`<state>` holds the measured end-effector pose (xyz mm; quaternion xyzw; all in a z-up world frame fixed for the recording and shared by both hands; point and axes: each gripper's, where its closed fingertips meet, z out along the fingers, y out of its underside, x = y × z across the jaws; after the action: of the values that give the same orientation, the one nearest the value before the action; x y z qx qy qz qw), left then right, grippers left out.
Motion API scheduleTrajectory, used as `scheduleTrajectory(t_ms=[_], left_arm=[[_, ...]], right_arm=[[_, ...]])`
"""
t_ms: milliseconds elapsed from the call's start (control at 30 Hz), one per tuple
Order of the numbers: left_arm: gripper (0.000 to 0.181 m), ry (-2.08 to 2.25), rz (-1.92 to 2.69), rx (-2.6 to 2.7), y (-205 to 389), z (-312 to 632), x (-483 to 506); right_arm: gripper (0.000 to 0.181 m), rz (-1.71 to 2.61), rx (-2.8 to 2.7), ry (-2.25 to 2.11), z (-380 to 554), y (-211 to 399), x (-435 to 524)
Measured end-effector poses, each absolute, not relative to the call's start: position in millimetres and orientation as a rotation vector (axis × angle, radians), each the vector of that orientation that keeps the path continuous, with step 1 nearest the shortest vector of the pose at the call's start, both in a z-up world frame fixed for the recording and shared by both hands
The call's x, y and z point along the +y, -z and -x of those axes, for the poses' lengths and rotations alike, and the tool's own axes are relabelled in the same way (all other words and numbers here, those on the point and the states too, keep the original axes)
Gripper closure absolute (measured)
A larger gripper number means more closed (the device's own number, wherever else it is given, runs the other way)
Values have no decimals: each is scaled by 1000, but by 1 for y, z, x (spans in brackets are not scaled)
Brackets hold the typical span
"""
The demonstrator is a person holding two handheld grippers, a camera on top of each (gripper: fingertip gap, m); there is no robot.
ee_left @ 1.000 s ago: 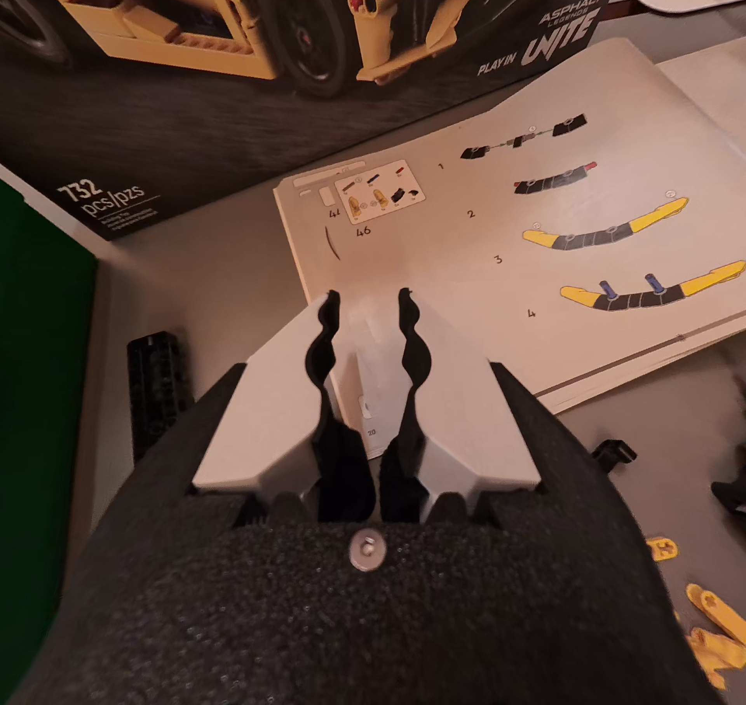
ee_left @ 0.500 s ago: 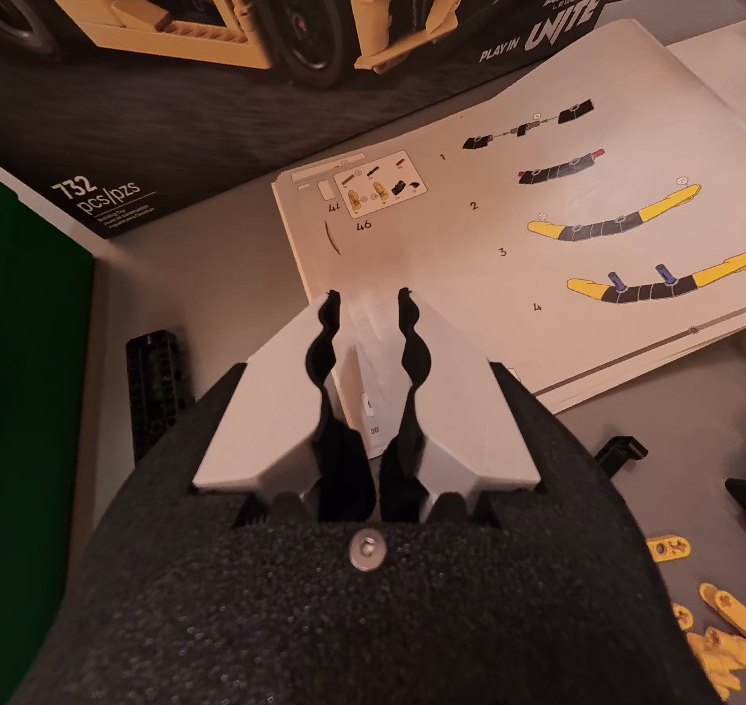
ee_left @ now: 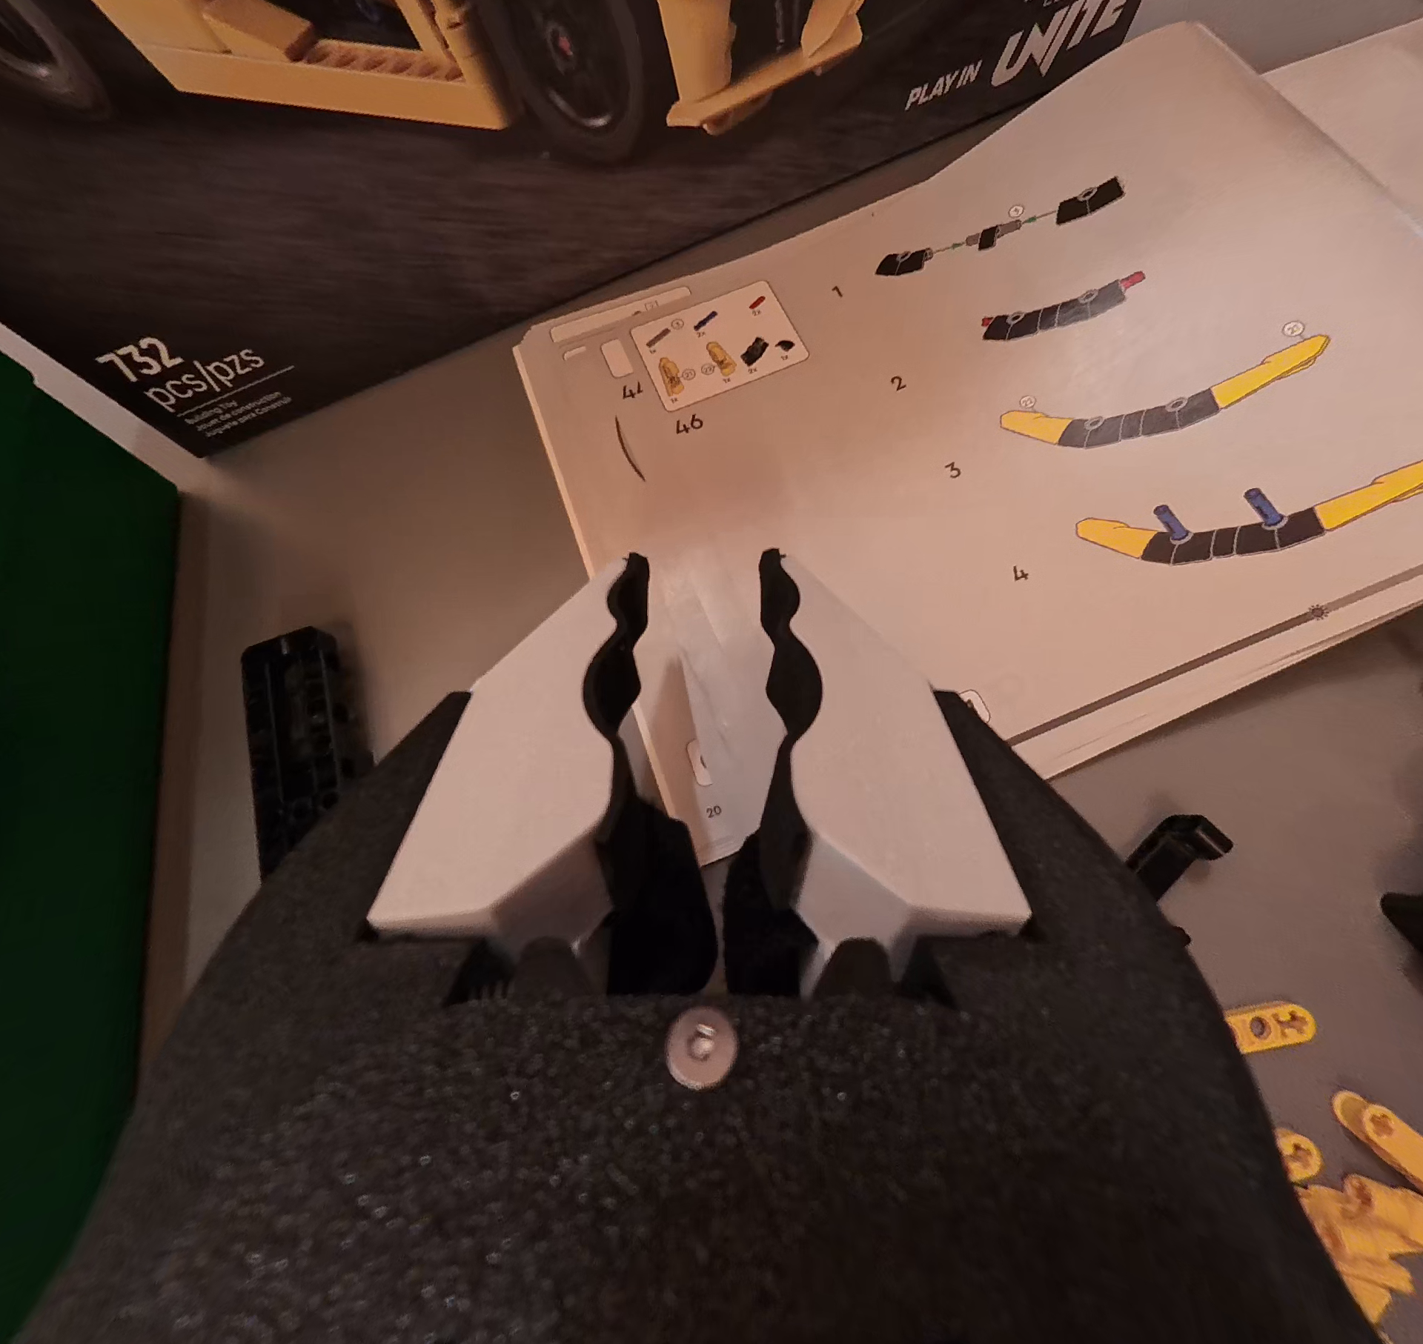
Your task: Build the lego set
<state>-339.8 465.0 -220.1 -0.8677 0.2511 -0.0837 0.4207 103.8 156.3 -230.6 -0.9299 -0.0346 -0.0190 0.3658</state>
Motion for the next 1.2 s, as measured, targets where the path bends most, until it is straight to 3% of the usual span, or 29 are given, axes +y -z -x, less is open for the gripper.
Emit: scheduleTrajectory(t_ms=[1200], left_arm=[[153, 175, 2188, 674, 228, 339, 463]], right_arm=[[179, 2384, -99, 26, -110, 246, 187]])
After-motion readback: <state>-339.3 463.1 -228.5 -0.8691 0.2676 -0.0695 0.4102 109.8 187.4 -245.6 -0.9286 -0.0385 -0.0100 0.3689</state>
